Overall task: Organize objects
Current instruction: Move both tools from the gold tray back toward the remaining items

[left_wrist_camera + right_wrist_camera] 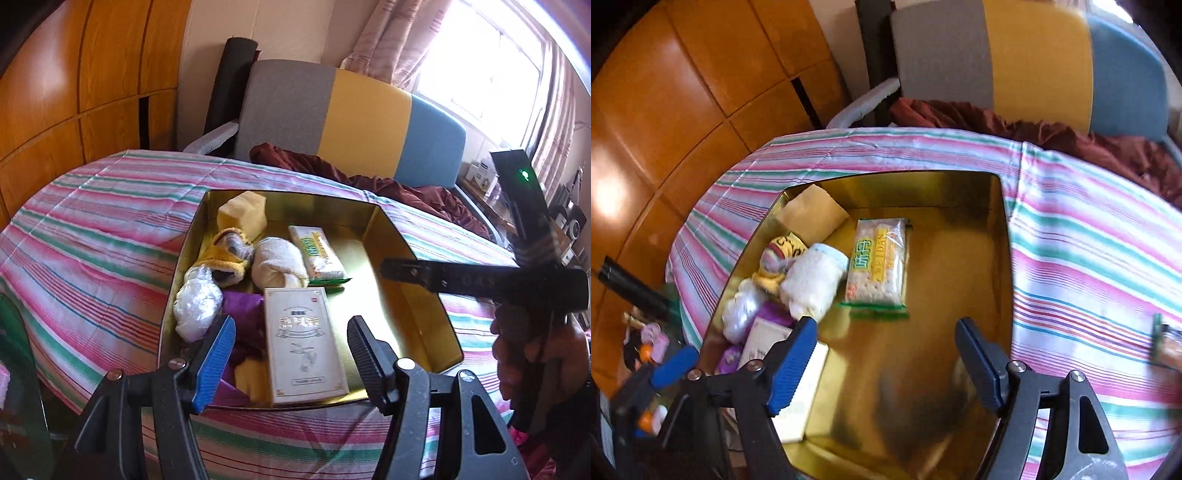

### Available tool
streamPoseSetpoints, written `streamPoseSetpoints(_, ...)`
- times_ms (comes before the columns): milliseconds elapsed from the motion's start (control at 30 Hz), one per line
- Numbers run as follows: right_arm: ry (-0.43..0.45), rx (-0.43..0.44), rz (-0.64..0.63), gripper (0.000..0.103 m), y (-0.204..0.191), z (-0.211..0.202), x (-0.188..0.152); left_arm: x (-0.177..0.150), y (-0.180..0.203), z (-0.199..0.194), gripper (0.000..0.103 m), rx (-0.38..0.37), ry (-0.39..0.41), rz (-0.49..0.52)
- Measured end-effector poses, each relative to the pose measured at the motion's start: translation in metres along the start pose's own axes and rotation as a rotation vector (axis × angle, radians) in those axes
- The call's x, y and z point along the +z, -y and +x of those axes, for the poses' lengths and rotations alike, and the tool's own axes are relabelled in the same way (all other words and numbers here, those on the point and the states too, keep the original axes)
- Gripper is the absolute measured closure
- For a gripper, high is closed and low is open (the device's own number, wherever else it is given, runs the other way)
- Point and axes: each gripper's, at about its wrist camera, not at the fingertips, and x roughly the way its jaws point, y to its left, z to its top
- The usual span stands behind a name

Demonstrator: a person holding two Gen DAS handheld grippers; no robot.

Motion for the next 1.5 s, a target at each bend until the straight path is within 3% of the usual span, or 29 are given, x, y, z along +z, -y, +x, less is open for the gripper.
streamPoseSetpoints(267,0.049,-0.092,0.035,0.016,0.055,-0.042,-0.024,0.003,0.022,-0.006,0.039,-0.031,0.009,0.064)
streamPoseSetpoints(567,0.093,-0.279,0.185,0.009,0.167,-0.097,-0.038,0.007,0.059,0.001,0.039,-0.082,-0.02,0.15)
streamPoseSetpoints(733,0.198,-0.399,0.37,0.003,0.25,-0.143,-0.051,0.009,0.1,0.009,0.039,-0.14,-0.039,0.234)
streamPoseSetpoints(867,0.292,-0.478,0.605,0.003,0.319,-0.169,-0.086,0.01,0.135,0.019,0.039,-0.2,-0.067,0.302)
streamPoseSetpoints(967,0.353,-0.41,0.873,0.003,0.358,-0.183,-0.113,0.009,0.167,0.032,0.039,-0.237,-0.101,0.36)
streamPoseSetpoints(1100,0.408,-0.358,1.004,0.003,0.377,-0.193,-0.13,0.006,0.212,0.052,0.039,-0.257,-0.139,0.473)
streamPoseSetpoints(1233,0.41,-0.296,1.052,0.002,0.382,-0.192,-0.135,0.006,0.251,0.075,0.039,-0.265,-0.18,0.571)
streamPoseSetpoints(1500,0.432,-0.208,1.086,0.0,0.381,-0.189,-0.14,0.007,0.305,0.112,0.022,-0.291,-0.198,0.754)
